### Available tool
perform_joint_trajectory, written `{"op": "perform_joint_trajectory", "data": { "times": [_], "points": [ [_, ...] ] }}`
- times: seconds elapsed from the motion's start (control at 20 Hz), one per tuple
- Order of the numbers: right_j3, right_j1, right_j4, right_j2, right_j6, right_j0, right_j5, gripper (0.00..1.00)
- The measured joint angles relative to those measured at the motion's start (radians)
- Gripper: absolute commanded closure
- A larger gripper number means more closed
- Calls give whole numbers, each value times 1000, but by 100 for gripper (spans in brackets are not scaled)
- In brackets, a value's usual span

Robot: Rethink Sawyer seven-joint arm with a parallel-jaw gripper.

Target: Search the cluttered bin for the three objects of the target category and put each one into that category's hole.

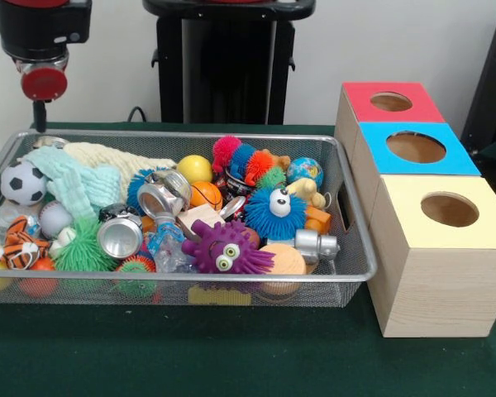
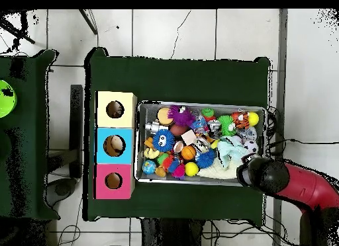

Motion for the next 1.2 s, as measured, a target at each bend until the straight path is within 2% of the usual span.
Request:
{"op": "perform_joint_trajectory", "data": {
  "times": [0.6,0.8,1.0,1.2],
  "points": [
    [-5,-22,14,-28,0,2,-12,100],
    [-6,-20,15,-37,0,2,-81,100],
    [-6,-15,23,-45,0,2,-228,100],
    [-5,-10,42,-45,0,2,-314,100]
  ]
}}
